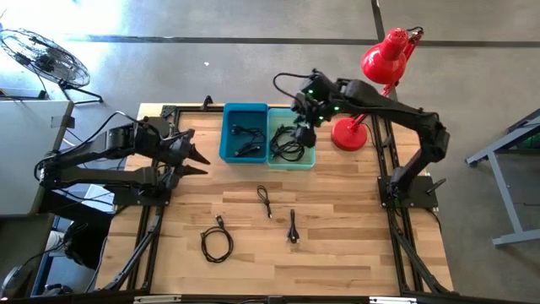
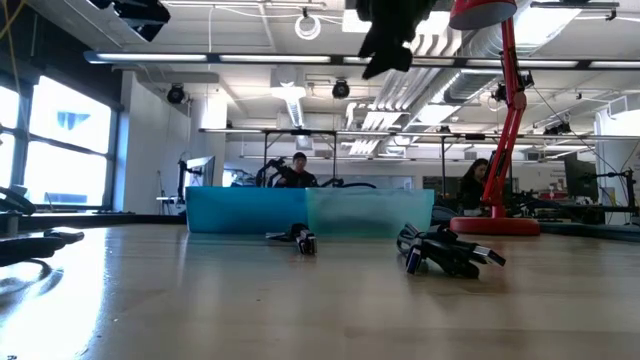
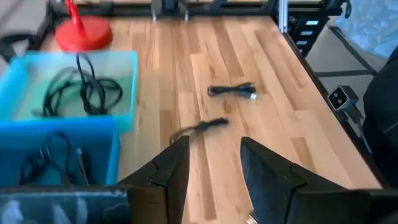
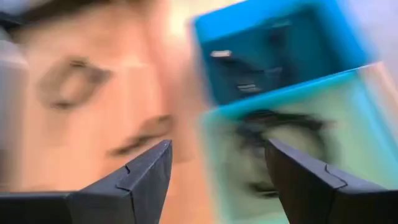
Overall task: Pick & Place USB Port
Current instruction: Put the black USB cable into the blue bin
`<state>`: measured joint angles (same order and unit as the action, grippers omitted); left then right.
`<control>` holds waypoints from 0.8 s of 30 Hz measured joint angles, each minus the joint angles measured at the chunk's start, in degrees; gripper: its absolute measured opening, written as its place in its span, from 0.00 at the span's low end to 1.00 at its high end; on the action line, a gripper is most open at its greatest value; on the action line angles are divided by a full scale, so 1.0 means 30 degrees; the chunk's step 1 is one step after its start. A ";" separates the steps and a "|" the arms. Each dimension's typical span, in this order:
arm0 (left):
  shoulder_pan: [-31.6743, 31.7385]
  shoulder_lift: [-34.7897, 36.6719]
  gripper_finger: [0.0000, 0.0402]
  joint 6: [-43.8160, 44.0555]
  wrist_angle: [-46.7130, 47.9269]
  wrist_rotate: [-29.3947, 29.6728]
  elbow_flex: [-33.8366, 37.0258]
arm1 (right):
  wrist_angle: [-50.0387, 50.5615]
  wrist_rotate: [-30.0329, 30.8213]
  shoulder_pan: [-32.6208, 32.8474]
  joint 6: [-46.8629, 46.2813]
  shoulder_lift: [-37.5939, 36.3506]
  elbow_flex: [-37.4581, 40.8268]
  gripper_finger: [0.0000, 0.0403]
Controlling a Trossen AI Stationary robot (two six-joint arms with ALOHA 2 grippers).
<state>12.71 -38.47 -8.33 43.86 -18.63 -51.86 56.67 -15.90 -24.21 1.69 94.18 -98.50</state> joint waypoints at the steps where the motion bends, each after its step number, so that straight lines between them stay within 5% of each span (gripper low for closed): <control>1: 0.0000 -0.0033 0.35 0.0381 0.0118 0.0037 0.0000 | 0.0229 -0.1126 0.0024 -0.0709 -0.0226 0.0000 0.62; 5: 0.0007 -0.0148 0.35 0.1457 0.0471 0.0666 -0.0015 | 0.1472 -0.2384 0.0827 -0.2633 -0.0837 0.0000 0.62; 13: 0.0007 -0.0140 0.35 0.2794 0.1780 0.2608 -0.0015 | 0.4527 0.0978 0.4681 -0.6442 -0.0800 -0.0006 0.62; 24: 0.0007 -0.0140 0.35 0.1237 0.3689 0.3060 -0.0015 | 0.4689 0.6864 0.9813 -1.6852 -0.0652 0.0000 0.62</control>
<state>12.73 -38.89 -4.62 54.92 -9.45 -51.90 70.74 4.69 5.23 -48.86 92.22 -98.50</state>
